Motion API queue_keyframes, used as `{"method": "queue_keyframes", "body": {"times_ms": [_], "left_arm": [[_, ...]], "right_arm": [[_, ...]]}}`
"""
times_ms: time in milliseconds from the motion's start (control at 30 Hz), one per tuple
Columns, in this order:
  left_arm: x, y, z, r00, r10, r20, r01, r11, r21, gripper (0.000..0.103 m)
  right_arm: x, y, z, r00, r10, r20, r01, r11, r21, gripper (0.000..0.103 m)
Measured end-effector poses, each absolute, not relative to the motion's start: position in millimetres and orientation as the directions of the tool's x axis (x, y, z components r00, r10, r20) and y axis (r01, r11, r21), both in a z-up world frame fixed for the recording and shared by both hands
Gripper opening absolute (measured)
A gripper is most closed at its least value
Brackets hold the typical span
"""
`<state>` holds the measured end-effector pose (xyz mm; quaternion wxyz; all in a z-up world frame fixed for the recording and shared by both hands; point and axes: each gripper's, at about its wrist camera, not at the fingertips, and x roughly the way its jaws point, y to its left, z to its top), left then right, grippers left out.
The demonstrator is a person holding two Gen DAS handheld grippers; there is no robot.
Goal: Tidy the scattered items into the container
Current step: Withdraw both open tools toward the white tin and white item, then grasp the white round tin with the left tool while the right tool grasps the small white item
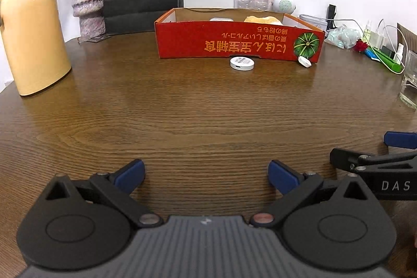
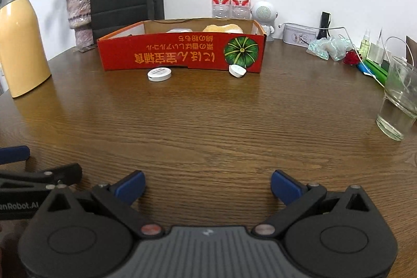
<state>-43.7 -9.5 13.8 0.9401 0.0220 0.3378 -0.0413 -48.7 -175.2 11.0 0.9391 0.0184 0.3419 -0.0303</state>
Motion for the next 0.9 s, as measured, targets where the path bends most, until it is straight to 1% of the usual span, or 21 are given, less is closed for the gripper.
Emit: {"method": "queue_keyframes", "body": {"times_ms": [367, 433, 467, 500, 533, 567, 633, 700, 767, 800, 900], "left_arm": [[-40.9, -10.4, 14.5, 0.768, -0.066, -0.637, 0.093, 0.996, 0.008, 0.103], [-34.1, -9.4, 18.8, 0.763, -0.105, -0.638, 0.118, 0.993, -0.022, 0.103], [-26.6, -8.2, 25.0, 0.755, -0.164, -0.635, 0.164, 0.985, -0.059, 0.103], [-15.9, -6.9, 33.8, 0.744, -0.233, -0.627, 0.221, 0.970, -0.098, 0.103], [-3.7, -6.5, 43.1, 0.740, -0.282, -0.611, 0.265, 0.957, -0.121, 0.103], [8.9, -8.0, 50.9, 0.749, -0.302, -0.590, 0.291, 0.950, -0.118, 0.103], [38.3, -16.8, 59.0, 0.766, -0.307, -0.564, 0.335, 0.940, -0.057, 0.103], [70.3, -28.1, 57.1, 0.746, -0.319, -0.585, 0.385, 0.923, -0.012, 0.103], [102.6, -35.7, 50.6, 0.714, -0.341, -0.612, 0.418, 0.908, -0.018, 0.103], [117.9, -37.2, 46.4, 0.702, -0.355, -0.618, 0.425, 0.904, -0.036, 0.103], [149.7, -41.3, 35.4, 0.692, -0.376, -0.616, 0.433, 0.899, -0.063, 0.102]], "right_arm": [[-47.9, -175.7, 11.2, 0.765, -0.043, -0.643, 0.069, 0.997, 0.015, 0.103], [-47.5, -176.5, 11.7, 0.765, -0.044, -0.642, 0.071, 0.997, 0.017, 0.103], [-45.4, -177.7, 12.2, 0.765, -0.038, -0.643, 0.064, 0.998, 0.018, 0.103], [-41.1, -179.5, 13.7, 0.764, -0.018, -0.645, 0.039, 0.999, 0.019, 0.100], [-35.1, -182.8, 17.0, 0.762, 0.014, -0.647, 0.003, 1.000, 0.025, 0.092], [-28.1, -188.0, 22.0, 0.764, 0.042, -0.644, -0.023, 0.999, 0.037, 0.088], [-9.2, -203.3, 33.2, 0.782, 0.059, -0.621, -0.024, 0.998, 0.064, 0.087], [15.0, -221.5, 38.5, 0.802, 0.045, -0.596, 0.007, 0.996, 0.084, 0.087], [42.2, -237.8, 39.6, 0.800, 0.023, -0.599, 0.047, 0.994, 0.102, 0.082], [55.2, -244.9, 40.2, 0.803, 0.019, -0.596, 0.061, 0.992, 0.115, 0.078], [92.0, -260.0, 39.1, 0.818, 0.030, -0.574, 0.073, 0.985, 0.155, 0.077]]}}
